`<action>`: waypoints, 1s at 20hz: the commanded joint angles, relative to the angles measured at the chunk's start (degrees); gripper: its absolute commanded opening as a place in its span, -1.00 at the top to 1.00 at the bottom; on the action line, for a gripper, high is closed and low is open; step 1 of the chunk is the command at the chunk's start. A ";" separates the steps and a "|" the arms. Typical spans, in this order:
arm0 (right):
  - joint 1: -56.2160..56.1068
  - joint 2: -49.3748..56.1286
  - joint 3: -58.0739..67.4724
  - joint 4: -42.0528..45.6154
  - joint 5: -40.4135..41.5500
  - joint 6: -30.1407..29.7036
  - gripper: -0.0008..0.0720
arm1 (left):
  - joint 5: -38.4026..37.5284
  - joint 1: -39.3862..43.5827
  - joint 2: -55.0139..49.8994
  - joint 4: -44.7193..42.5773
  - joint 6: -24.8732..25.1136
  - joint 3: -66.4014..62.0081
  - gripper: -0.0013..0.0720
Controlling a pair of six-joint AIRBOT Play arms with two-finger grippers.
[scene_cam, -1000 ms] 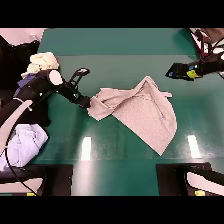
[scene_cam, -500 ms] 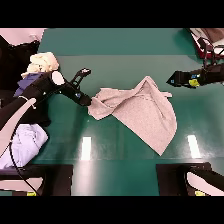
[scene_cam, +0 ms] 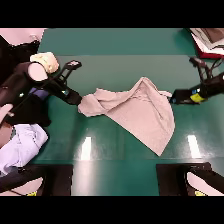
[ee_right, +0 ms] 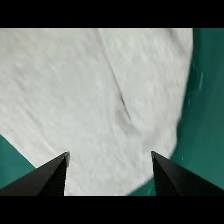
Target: Fold the shirts.
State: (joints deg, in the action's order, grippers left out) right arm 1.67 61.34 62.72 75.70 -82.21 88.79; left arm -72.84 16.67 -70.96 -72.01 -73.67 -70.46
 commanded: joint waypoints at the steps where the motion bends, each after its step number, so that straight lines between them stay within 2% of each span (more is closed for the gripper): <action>1: 0.04 -6.29 -11.04 2.25 -2.45 5.70 -0.61 | -5.86 -0.02 5.22 -0.94 -3.15 0.04 0.89; 5: -1.33 -12.63 -25.22 0.68 1.70 10.25 -0.61 | -2.23 0.02 5.18 0.85 -4.46 0.17 0.89; 9: -3.78 -14.82 -33.07 0.28 6.16 13.42 -0.61 | -1.75 0.02 5.18 2.14 -4.46 0.17 0.89; 14: -7.19 -14.23 -36.35 -4.37 11.96 14.49 -0.61 | -1.75 0.02 5.18 2.19 -4.50 0.17 0.89; 15: -8.20 -13.05 -36.04 -4.66 12.98 15.08 -0.55 | -1.75 0.02 5.18 2.16 -4.52 0.17 0.89; 20: -12.04 -5.75 -35.93 -4.66 14.36 15.21 -0.54 | -2.99 0.02 5.18 2.14 -4.39 0.17 0.89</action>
State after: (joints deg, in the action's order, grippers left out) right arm -8.23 52.18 27.22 71.31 -70.39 103.81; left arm -75.11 16.67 -65.82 -69.89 -78.15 -70.30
